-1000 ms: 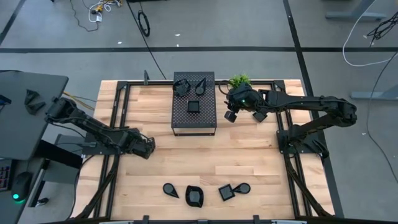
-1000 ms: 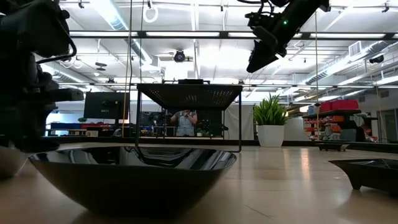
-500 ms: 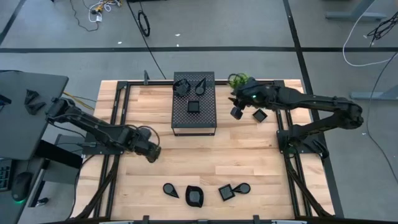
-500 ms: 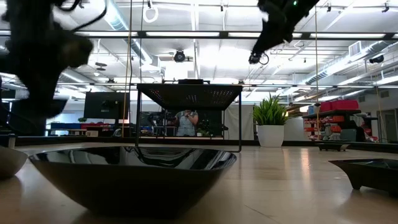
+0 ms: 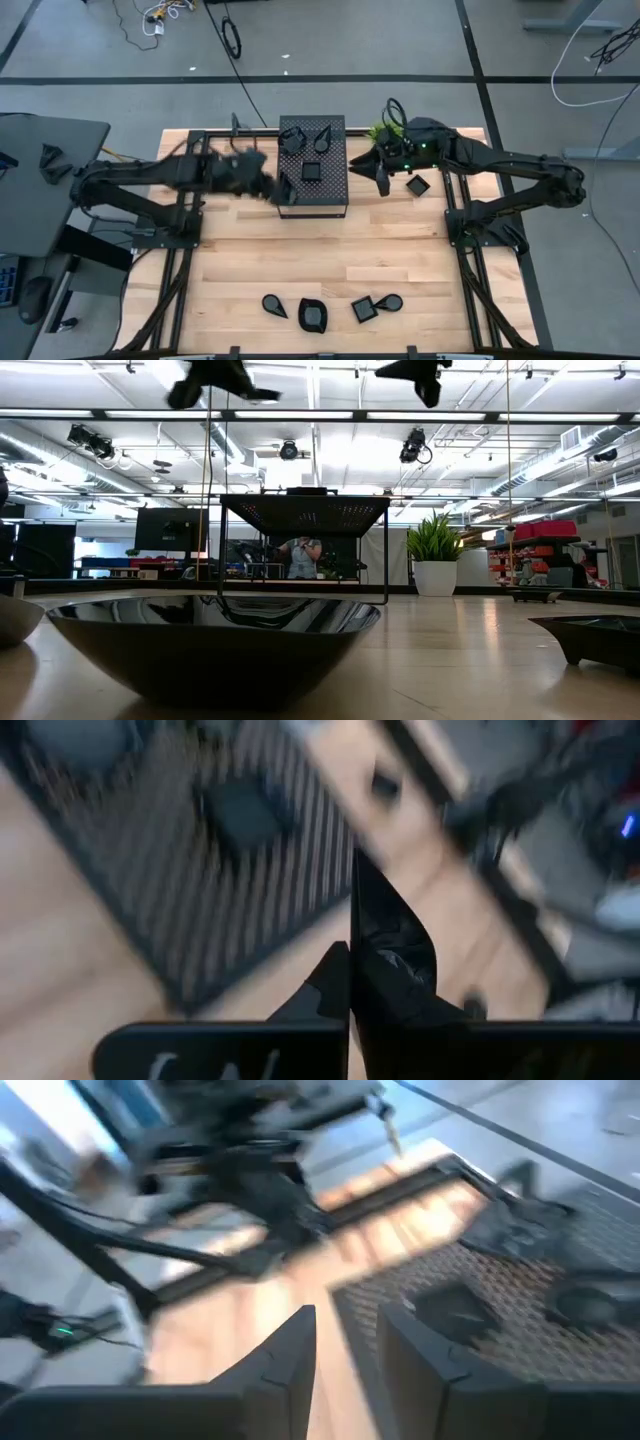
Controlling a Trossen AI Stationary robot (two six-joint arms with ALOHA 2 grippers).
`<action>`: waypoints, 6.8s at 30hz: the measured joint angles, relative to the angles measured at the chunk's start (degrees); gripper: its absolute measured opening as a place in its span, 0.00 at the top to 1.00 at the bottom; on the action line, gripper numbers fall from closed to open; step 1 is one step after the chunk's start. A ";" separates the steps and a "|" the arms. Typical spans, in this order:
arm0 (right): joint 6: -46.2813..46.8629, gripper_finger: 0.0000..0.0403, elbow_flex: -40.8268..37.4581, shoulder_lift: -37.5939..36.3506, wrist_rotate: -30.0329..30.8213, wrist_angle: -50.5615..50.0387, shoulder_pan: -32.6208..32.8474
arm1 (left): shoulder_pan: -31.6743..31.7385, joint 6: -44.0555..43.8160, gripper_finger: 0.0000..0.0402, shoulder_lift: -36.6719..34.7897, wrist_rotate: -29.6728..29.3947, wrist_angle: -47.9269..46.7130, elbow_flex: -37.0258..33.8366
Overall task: Pick & Place Mini shaped plates
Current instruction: Stack the drop shaped plate on top of the drop shaped plates on the shelf
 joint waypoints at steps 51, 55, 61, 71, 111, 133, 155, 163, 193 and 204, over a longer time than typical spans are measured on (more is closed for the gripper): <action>-11.09 0.86 -0.02 17.52 12.90 15.97 0.05 | 13.92 9.08 0.97 13.21 7.61 25.79 0.24; -11.80 0.85 -0.06 17.53 12.90 16.70 0.05 | 13.92 9.06 0.98 13.21 7.58 25.20 0.29; -13.58 0.79 -0.04 17.46 12.69 18.03 0.07 | 13.89 9.06 0.97 13.27 7.78 22.59 0.24; -14.42 0.71 -0.04 18.28 12.71 17.32 0.07 | 13.90 9.91 0.97 13.25 7.81 21.87 0.24; 3.42 0.99 -0.04 20.09 17.27 17.52 -2.99 | 16.55 19.69 0.66 12.33 11.13 20.82 0.27; 40.47 0.99 -0.04 29.51 36.74 19.97 -6.14 | 30.33 42.90 0.56 0.60 10.11 7.76 0.27; 40.89 0.90 -0.04 33.66 36.71 25.29 -7.21 | 31.01 47.55 0.56 0.73 10.17 7.60 0.27; 39.94 0.73 -0.04 33.65 36.52 25.99 -7.36 | 31.01 47.45 0.56 0.76 10.15 7.63 0.27; 18.19 0.68 -0.04 26.86 11.80 15.05 -11.58 | 31.01 46.94 0.56 0.80 10.17 7.07 0.27; 5.91 0.62 -0.02 27.84 15.78 12.68 -10.79 | 31.01 46.94 0.56 0.80 10.17 7.04 0.27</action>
